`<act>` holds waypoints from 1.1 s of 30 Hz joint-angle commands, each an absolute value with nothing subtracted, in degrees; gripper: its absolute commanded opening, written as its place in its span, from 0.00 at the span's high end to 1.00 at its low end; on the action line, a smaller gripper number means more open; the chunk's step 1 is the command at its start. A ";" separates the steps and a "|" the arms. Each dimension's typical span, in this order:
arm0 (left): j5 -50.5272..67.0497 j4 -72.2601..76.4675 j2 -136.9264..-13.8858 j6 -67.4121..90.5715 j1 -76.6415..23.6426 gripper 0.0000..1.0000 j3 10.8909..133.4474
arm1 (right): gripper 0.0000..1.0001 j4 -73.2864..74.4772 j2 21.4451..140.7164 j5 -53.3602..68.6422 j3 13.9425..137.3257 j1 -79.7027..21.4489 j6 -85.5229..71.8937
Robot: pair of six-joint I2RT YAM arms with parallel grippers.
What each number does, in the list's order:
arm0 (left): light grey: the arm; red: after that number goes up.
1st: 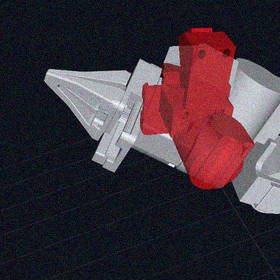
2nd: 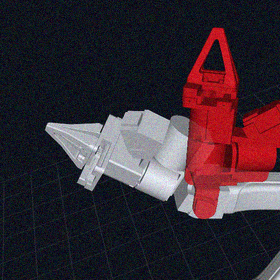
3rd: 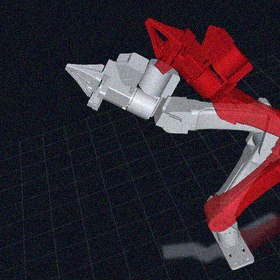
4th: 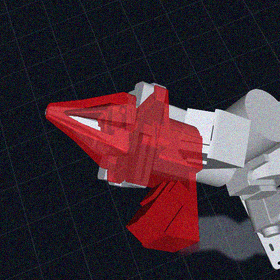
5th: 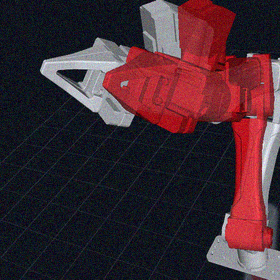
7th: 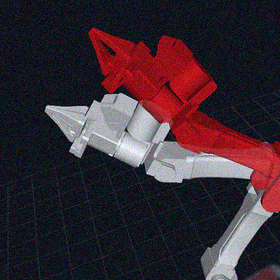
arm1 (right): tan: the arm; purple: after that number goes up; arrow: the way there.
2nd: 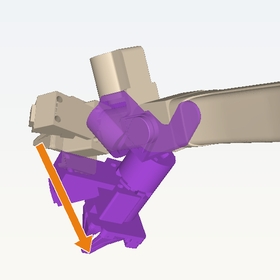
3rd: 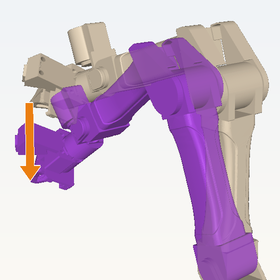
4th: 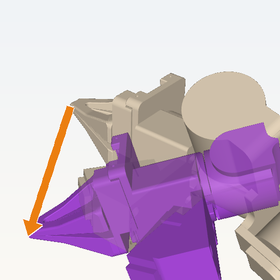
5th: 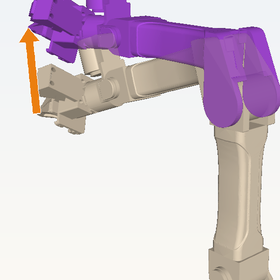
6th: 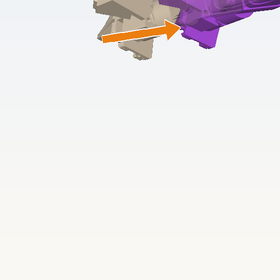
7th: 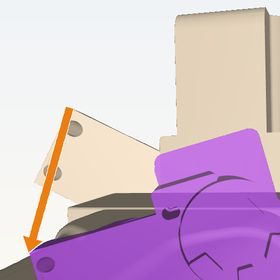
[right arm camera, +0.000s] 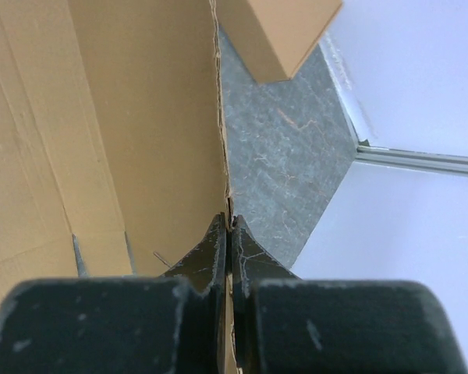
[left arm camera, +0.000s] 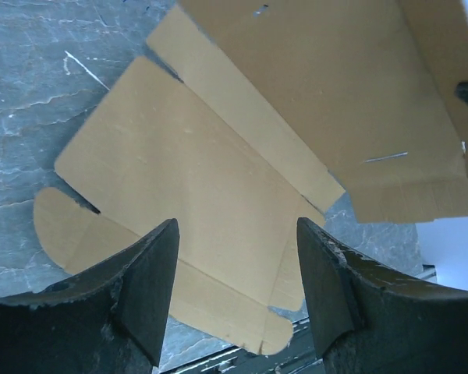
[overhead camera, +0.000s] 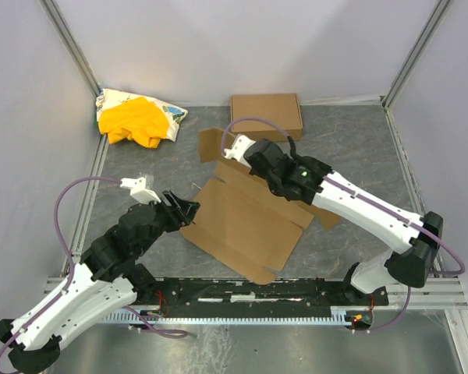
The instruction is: Fold the paper box
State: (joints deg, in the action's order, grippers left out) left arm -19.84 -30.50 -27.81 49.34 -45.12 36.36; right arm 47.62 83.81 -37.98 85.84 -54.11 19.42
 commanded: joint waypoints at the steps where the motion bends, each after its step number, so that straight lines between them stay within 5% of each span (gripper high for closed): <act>1: -22.49 -33.15 -26.74 46.43 -45.44 0.31 39.44 | 0.98 45.28 85.34 -37.88 84.45 -56.29 18.80; 13: -27.04 -30.89 -26.76 45.96 -45.36 0.27 45.55 | 0.98 36.29 84.58 -46.66 70.01 -64.15 15.75; 33: -28.89 -17.82 -51.23 17.91 -45.35 0.18 57.84 | 0.99 42.07 83.46 -37.46 73.67 -64.51 9.55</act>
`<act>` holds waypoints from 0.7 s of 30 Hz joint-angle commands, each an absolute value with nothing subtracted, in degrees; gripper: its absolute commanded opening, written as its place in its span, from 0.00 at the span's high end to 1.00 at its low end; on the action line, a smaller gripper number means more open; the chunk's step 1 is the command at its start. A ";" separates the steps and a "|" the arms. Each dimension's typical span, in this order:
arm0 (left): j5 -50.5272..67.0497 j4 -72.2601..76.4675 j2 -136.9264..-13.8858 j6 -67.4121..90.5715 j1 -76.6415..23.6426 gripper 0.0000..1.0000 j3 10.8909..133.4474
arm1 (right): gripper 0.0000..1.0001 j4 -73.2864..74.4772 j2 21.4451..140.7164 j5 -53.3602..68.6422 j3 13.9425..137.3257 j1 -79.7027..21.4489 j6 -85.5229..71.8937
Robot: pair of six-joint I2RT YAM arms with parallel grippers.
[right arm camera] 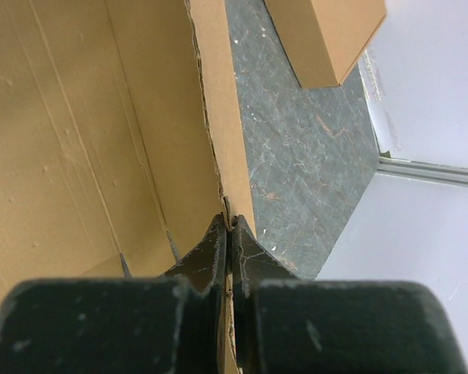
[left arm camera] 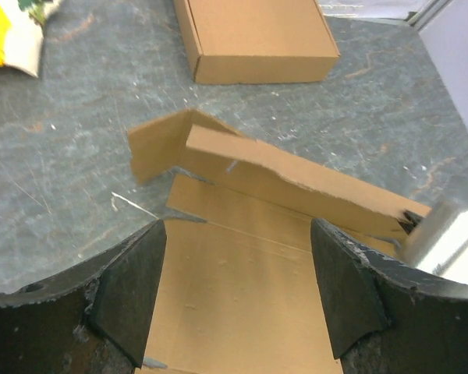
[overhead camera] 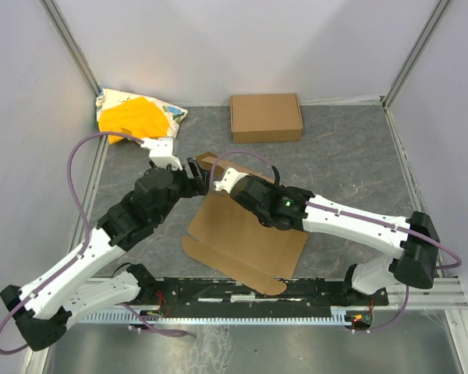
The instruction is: Fold the paper box
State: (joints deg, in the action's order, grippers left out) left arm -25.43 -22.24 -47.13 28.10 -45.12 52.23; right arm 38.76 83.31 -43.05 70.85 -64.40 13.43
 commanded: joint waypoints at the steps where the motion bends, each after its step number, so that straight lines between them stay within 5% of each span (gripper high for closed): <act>1: -29.87 -18.40 -52.60 15.25 -45.35 0.17 58.52 | 0.99 43.21 83.94 -36.95 74.77 -64.46 9.24; 14: -24.24 4.51 -42.75 -10.82 -45.35 0.16 37.03 | 0.99 46.13 84.33 -30.61 79.32 -60.33 9.31; 21: -19.63 4.59 -43.87 -20.78 -45.35 0.17 41.69 | 0.99 52.92 84.59 -14.84 87.93 -51.17 12.64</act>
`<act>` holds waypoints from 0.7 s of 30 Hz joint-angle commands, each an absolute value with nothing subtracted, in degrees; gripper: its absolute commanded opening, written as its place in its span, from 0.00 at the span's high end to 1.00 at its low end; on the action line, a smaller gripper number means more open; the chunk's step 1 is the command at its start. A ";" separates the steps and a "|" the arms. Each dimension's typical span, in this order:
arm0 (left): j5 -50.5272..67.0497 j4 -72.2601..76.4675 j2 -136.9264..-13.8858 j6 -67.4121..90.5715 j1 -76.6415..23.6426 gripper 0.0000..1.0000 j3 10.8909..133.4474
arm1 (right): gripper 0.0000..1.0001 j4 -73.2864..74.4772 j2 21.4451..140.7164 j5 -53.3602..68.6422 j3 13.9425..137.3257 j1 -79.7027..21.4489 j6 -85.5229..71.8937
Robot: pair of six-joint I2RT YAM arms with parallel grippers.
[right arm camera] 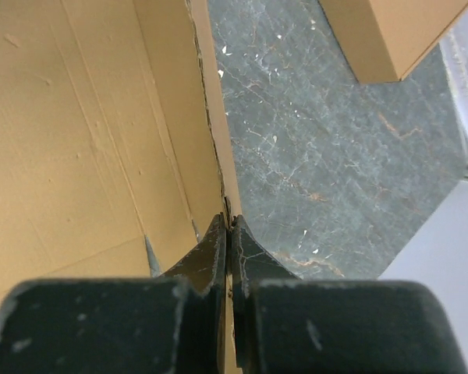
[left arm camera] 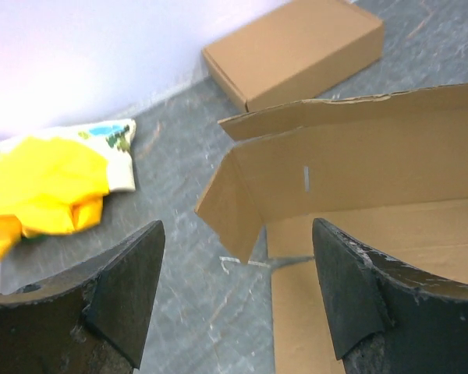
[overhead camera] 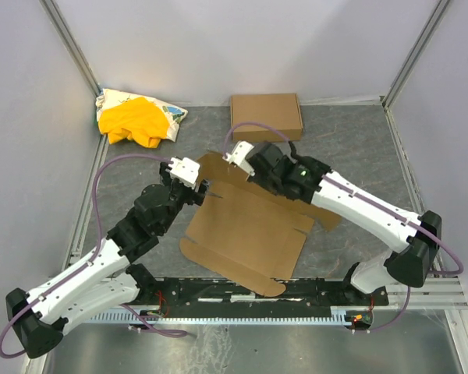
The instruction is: Fold the paper box
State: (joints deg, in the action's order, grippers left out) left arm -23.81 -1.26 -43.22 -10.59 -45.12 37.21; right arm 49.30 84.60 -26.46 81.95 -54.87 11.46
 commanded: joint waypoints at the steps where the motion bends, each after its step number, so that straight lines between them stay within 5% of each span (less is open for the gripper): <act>1: -18.49 4.24 -44.20 -21.54 -45.31 0.17 42.37 | 0.99 53.64 84.49 -12.93 89.20 -50.28 13.72; 10: -8.52 0.66 -46.27 -25.75 -45.31 0.17 49.19 | 0.99 67.76 90.39 1.34 106.67 -44.00 21.99; 21: -5.04 -10.22 -48.44 -36.58 -45.25 0.17 56.44 | 0.99 70.72 92.43 3.73 108.35 -42.89 20.37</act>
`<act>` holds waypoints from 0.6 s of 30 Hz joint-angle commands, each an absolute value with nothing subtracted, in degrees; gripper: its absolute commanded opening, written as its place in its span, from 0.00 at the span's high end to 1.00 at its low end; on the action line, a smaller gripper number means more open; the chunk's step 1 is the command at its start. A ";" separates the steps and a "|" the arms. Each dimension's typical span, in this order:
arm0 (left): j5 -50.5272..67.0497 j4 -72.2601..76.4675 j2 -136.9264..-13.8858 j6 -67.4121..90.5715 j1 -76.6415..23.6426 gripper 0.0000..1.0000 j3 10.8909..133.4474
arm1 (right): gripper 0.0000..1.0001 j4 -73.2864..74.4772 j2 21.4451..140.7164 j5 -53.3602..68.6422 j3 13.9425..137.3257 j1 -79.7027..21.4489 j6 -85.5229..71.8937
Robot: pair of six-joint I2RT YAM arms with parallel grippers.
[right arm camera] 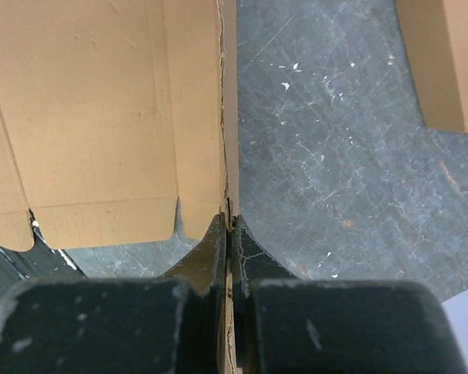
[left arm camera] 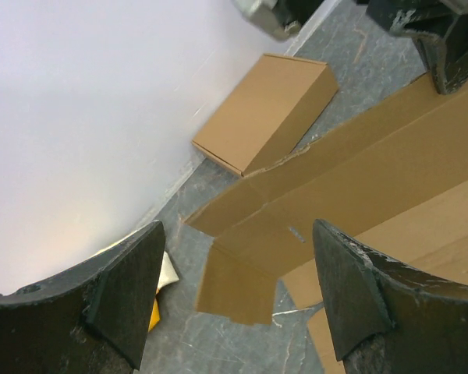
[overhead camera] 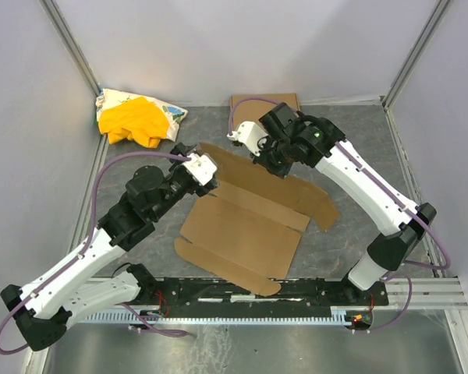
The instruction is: Fold the paper box
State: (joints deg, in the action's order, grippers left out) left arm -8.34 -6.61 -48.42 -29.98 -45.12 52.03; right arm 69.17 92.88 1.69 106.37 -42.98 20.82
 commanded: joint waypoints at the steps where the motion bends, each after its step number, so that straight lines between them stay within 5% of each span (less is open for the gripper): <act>1: -4.70 -10.93 -48.91 -37.12 -45.25 0.17 56.96 | 0.98 70.98 92.21 4.05 108.10 -42.91 20.04; 18: 14.70 -18.36 -62.20 -37.63 -35.28 0.20 64.06 | 0.99 68.51 86.12 8.67 97.21 -41.47 20.91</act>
State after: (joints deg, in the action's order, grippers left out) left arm 7.99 -17.10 -60.77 -35.88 -37.01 58.65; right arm 70.54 87.96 6.44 97.71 -42.33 20.01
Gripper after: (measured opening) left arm 0.801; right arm 0.034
